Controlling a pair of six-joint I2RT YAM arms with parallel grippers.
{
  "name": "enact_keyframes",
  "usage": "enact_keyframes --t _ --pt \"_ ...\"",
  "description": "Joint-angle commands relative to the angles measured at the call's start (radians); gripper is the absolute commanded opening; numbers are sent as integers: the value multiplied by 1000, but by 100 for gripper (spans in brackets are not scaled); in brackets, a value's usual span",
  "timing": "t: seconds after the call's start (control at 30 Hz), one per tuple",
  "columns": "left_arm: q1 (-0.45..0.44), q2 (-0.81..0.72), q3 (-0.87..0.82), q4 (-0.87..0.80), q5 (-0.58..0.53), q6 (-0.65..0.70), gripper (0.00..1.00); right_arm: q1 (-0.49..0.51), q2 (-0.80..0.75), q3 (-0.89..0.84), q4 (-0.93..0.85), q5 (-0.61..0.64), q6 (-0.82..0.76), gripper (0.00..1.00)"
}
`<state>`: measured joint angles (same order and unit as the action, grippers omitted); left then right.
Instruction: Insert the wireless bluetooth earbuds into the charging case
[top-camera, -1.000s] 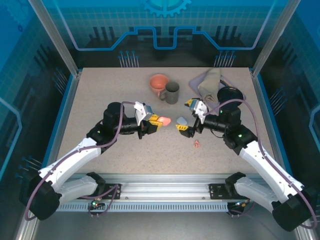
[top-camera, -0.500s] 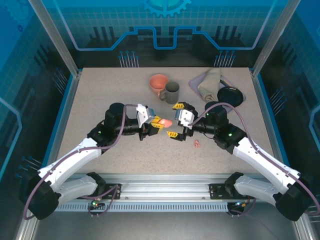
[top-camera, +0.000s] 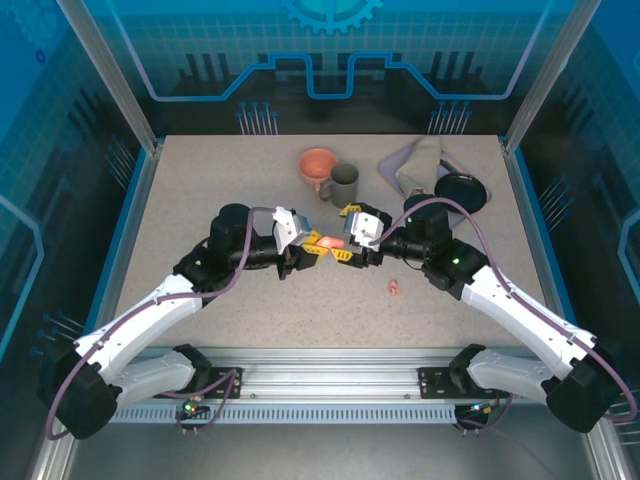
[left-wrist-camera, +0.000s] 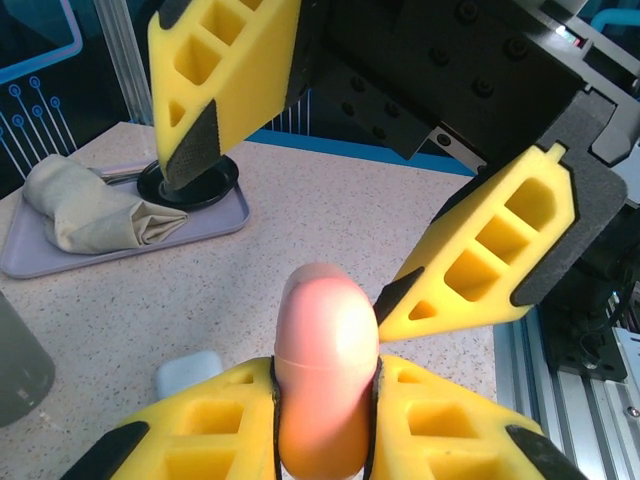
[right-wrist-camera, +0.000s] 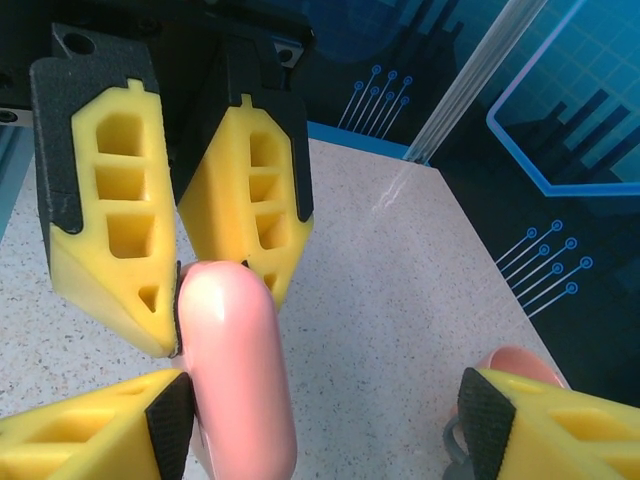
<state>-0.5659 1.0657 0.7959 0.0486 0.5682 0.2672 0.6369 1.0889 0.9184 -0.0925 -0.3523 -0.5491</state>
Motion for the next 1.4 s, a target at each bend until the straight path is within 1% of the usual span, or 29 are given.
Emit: enact_keyframes --t 0.0,0.23,0.4,0.6,0.7,0.83,0.9,1.07,1.1,1.13,1.17,1.3,1.37 --pt "-9 -3 38 -37 24 32 0 4 -2 37 0 55 -21 72" --pt "-8 2 45 -56 21 46 0 -11 -11 56 -33 71 -26 72" --pt "-8 2 42 -59 23 47 0 -27 -16 60 -23 100 17 71" --pt "-9 -4 36 -55 22 51 0 -45 -25 61 -36 95 33 72" --pt "-9 -12 27 -41 21 49 0 -63 -32 63 -51 79 49 72" --pt "-8 -16 11 -10 10 42 0 -89 -66 52 -69 19 78 75" --pt "-9 -19 1 12 -6 32 0 -109 -87 44 -79 19 107 76" --pt "-8 -44 -46 113 -70 -4 0 -184 -140 25 -142 82 232 85" --pt "-8 -56 -59 140 -84 -14 0 -206 -145 29 -172 84 264 89" --pt "-8 -68 -75 164 -97 -21 0 -229 -148 32 -197 83 309 96" --pt "-8 -78 -82 177 -107 -26 0 -246 -150 33 -219 91 350 100" --pt "-9 -118 -103 195 -135 -40 0 -322 -122 47 -326 80 539 100" --pt "-9 -135 -110 195 -138 -44 0 -348 -98 41 -370 57 604 100"
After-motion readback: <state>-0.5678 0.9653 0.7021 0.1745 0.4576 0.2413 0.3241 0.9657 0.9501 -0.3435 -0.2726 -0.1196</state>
